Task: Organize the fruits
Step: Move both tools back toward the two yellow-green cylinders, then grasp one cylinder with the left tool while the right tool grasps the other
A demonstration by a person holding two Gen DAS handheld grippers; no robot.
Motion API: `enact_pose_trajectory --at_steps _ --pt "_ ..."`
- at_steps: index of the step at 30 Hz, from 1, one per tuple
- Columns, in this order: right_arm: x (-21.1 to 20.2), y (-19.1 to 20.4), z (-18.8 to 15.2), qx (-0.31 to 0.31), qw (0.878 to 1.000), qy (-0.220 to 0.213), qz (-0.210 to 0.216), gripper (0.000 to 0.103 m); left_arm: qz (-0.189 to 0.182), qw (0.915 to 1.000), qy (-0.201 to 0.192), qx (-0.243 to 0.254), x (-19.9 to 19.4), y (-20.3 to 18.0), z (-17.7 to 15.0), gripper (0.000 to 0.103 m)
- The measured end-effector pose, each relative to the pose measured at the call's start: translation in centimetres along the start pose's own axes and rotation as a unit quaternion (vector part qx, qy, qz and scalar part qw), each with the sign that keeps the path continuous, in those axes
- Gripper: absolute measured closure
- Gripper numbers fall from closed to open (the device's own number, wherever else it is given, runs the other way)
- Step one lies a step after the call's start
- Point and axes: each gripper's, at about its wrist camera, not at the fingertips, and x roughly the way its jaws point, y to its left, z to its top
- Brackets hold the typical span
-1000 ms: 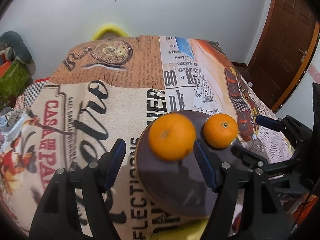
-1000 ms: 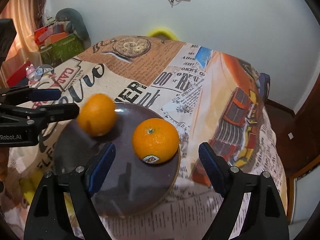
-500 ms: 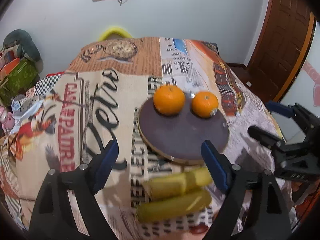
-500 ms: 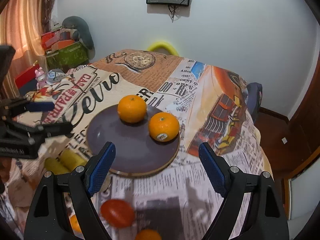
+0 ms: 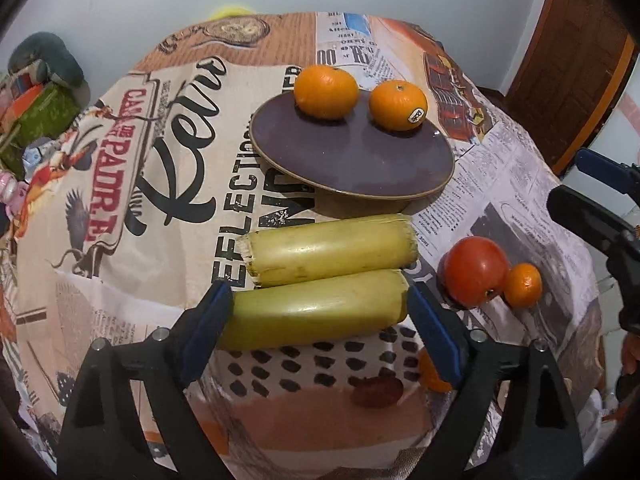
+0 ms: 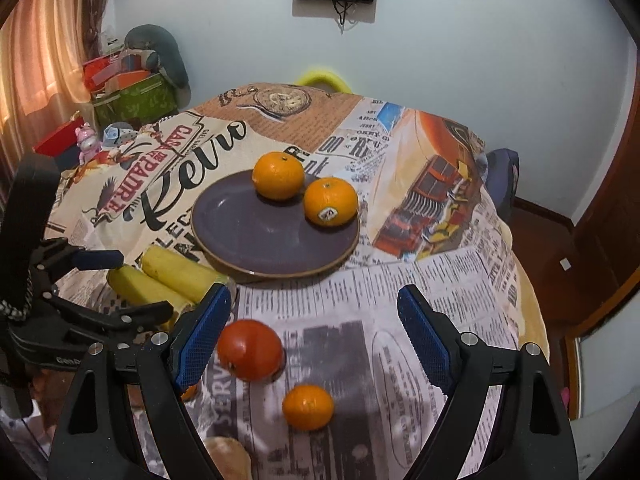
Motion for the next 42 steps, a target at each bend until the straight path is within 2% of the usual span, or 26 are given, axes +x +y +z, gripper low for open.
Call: enact_pose_trajectory --at_steps 4,8,13,16,21,24,28,30,34,36,38,41,42 --pt "-0.1 -0.2 -0.5 0.007 1.000 0.004 0.002 0.020 0.014 0.9999 -0.003 0.005 0.3 -0.9 -0.2 0.006" --pt "0.0 -0.2 -0.6 0.009 1.000 0.008 0.001 0.020 0.037 0.9989 -0.012 0.026 0.9 -1.2 -0.3 0.005" --pt "0.7 0.5 -0.7 0.002 1.000 0.016 0.005 0.020 0.024 0.9991 -0.017 0.030 0.5 0.2 -0.8 0.002" --pt "1.3 1.4 -0.6 -0.006 1.000 0.021 0.013 0.020 0.024 0.9995 -0.015 0.014 0.1 2.0 -1.5 0.002" --pt "2.3 3.1 -0.4 -0.024 0.999 0.022 0.033 0.021 0.006 0.9991 0.004 -0.042 -0.7 6.8 -3.7 0.002" --pt "3.2 4.4 -0.1 -0.033 0.998 0.030 0.053 0.023 0.013 0.9983 0.006 -0.056 -1.3 9.0 -5.0 0.003" --pt "4.8 5.7 0.3 -0.036 0.995 0.050 0.082 0.033 0.030 0.9979 -0.008 -0.056 -2.7 10.5 -5.8 0.004" --pt "5.7 6.3 0.4 -0.035 0.993 0.064 0.090 0.043 0.021 0.9978 -0.015 -0.062 -3.6 11.0 -5.9 0.004" --pt "7.3 7.0 0.2 -0.025 0.991 0.087 0.095 0.047 -0.005 0.9959 -0.032 -0.084 -4.8 11.4 -5.2 0.004" --pt "7.8 7.2 0.1 -0.022 0.989 0.100 0.104 0.055 -0.025 0.9938 -0.036 -0.102 -4.9 11.4 -4.6 0.004" --pt "8.1 7.6 -0.1 -0.024 0.988 0.109 0.109 0.059 -0.043 0.9917 -0.038 -0.115 -4.6 11.3 -3.9 0.004" --pt "7.7 7.9 -0.3 -0.034 0.988 0.107 0.106 0.060 -0.043 0.9918 -0.037 -0.114 -3.8 10.6 -3.3 0.004" --pt "7.5 7.9 -0.4 -0.035 0.987 0.108 0.115 0.065 -0.041 0.9919 -0.034 -0.115 -3.3 10.4 -3.1 0.004"
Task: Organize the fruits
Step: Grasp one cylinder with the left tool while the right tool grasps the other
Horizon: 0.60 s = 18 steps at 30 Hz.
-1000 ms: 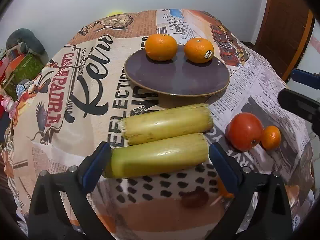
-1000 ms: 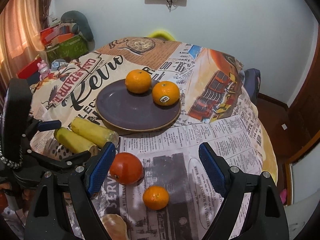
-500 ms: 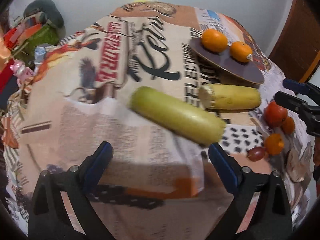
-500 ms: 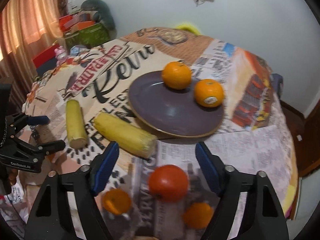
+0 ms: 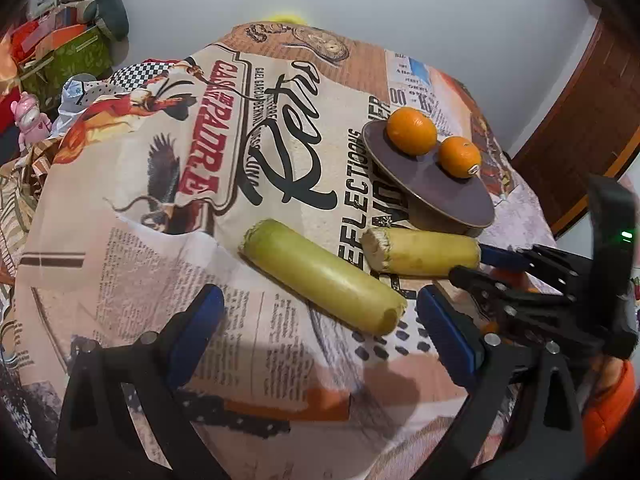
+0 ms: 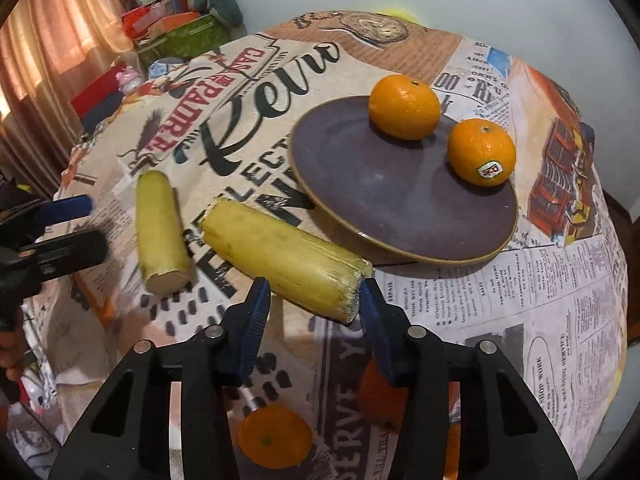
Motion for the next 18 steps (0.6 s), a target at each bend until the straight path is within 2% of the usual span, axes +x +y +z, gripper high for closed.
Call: enact_pose_trajectory --at_steps 4,5,7,9,11,13,15,18 --pt "-0.3 0.3 -0.4 -0.009 1.000 0.002 0.028 0.068 -0.002 0.9994 0.021 -0.028 2.0 -0.3 0.2 0.008" --pt "-0.2 0.4 -0.4 -0.013 1.000 0.001 0.028 0.068 -0.005 0.9990 0.024 -0.036 2.4 -0.5 0.2 0.008" --pt "-0.2 0.5 -0.5 -0.019 0.999 -0.002 0.028 0.069 -0.003 0.9983 0.032 -0.048 3.6 -0.9 0.3 0.018" --pt "-0.4 0.5 -0.5 -0.024 0.999 -0.006 0.020 0.068 0.001 0.9981 0.040 -0.047 4.6 -1.2 0.1 0.024" --pt "-0.8 0.4 -0.4 -0.032 0.999 -0.014 0.006 0.068 0.006 0.9987 0.030 -0.041 4.6 -1.5 0.0 0.025" --pt "-1.0 0.1 -0.1 -0.038 0.999 -0.010 0.005 0.064 -0.001 0.9987 0.027 -0.042 4.5 -1.3 0.0 0.029" --pt "-0.8 -0.1 0.3 -0.040 0.999 -0.010 0.005 0.047 -0.017 0.9983 0.028 -0.047 4.3 -0.7 -0.1 0.033" --pt "0.0 -0.1 1.3 -0.052 0.999 -0.010 -0.007 0.043 -0.037 0.9978 0.032 -0.043 3.8 -0.2 -0.4 0.041"
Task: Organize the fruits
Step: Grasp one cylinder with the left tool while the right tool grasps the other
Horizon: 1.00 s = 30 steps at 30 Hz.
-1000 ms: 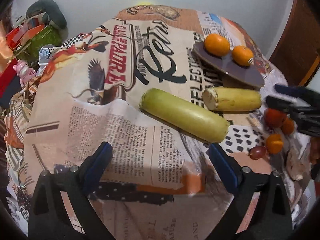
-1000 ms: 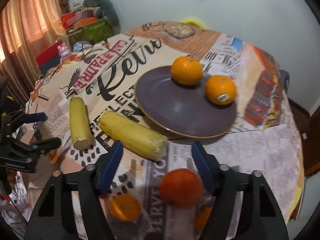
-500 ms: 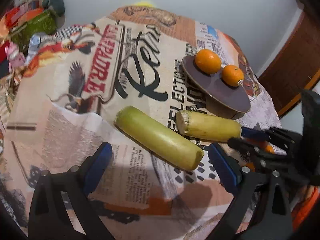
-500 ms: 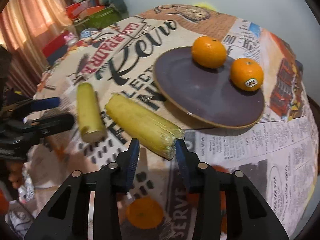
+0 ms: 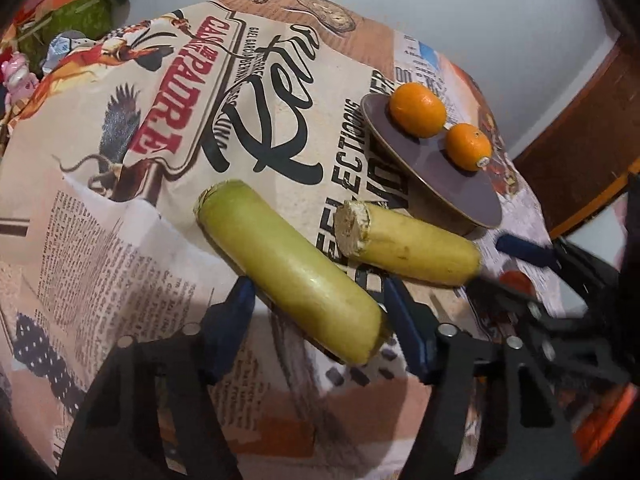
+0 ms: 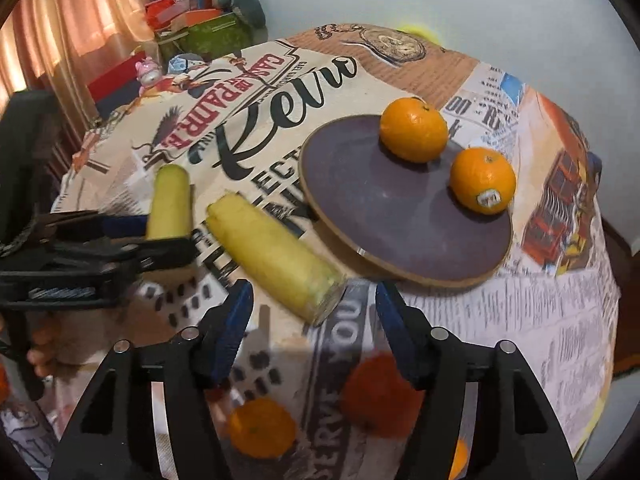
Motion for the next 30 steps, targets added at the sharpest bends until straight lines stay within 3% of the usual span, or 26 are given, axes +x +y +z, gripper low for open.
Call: enact_pose_trajectory --at_steps 5,8,14,17,21,25,30 --pt "1.8 0.5 1.1 -0.009 0.999 0.026 0.037 0.043 -0.032 0.9993 0.011 0.015 -1.4 1.2 -0.6 0.055" --pt "2.6 1.3 1.2 -0.029 0.999 0.035 0.018 0.040 -0.035 0.9988 0.019 0.029 -2.0 1.5 -0.6 0.061" --pt "2.1 2.1 0.7 -0.050 0.998 0.043 0.019 0.056 -0.027 0.9972 0.026 0.065 -3.1 1.7 -0.5 0.071" --pt "1.6 2.7 0.1 -0.056 0.996 0.054 0.045 0.064 -0.006 0.9970 0.023 0.074 -3.3 2.1 -0.1 0.071" --pt "1.1 3.5 0.2 -0.067 0.995 0.051 0.050 0.062 -0.006 0.9988 0.024 0.043 -2.6 3.1 1.2 0.068" --pt "1.2 3.4 1.4 -0.052 0.995 0.037 0.071 0.062 -0.015 0.9991 0.031 0.026 -1.1 3.0 1.9 0.057" --pt "3.0 3.8 2.6 -0.061 0.994 0.047 0.071 0.064 -0.023 0.9986 0.040 0.025 0.8 2.2 2.6 0.055"
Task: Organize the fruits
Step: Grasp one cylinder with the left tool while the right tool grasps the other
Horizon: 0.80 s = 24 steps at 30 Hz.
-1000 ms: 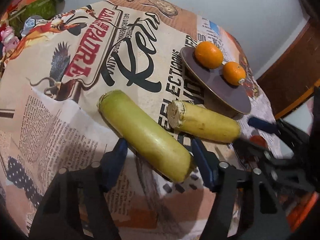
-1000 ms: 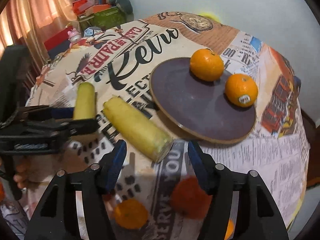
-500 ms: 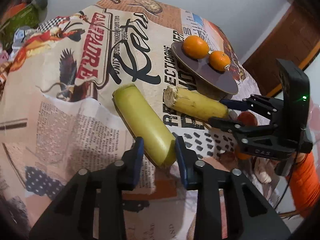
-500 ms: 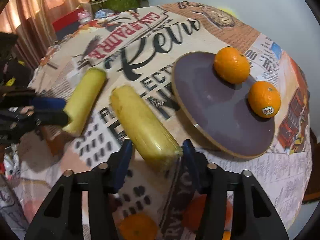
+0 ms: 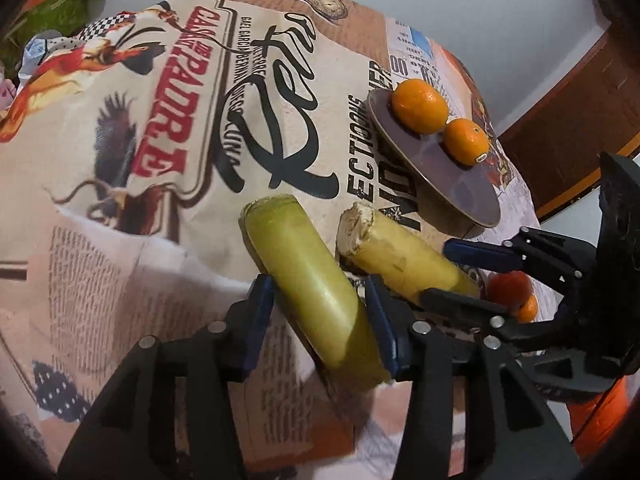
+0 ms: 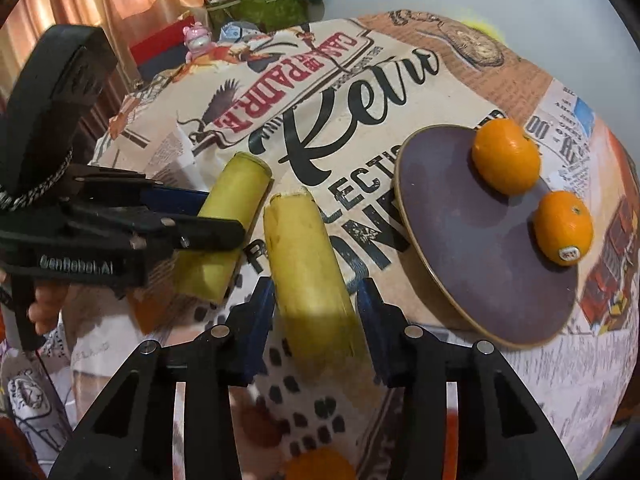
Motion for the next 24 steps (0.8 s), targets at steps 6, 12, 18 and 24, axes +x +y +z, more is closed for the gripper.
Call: enact_pose_trajectory --at_steps 6,12,18,24 --pt "0.5 0.1 0.5 0.001 1.000 -0.002 0.012 0.064 0.007 0.9997 -0.006 0.024 0.4 0.3 0.9 0.057" --pt "1.0 -0.5 1.1 0.024 1.000 -0.004 0.017 0.065 0.045 0.9960 -0.003 0.077 -0.2 0.2 1.0 0.060" --pt "1.9 -0.3 2.0 0.023 0.999 0.008 0.022 0.063 0.042 0.9965 0.006 0.072 0.2 0.5 1.3 0.059" --pt "2.2 -0.1 2.0 0.016 1.000 0.001 0.017 0.064 0.041 0.9978 0.000 0.052 1.3 0.8 1.8 0.059"
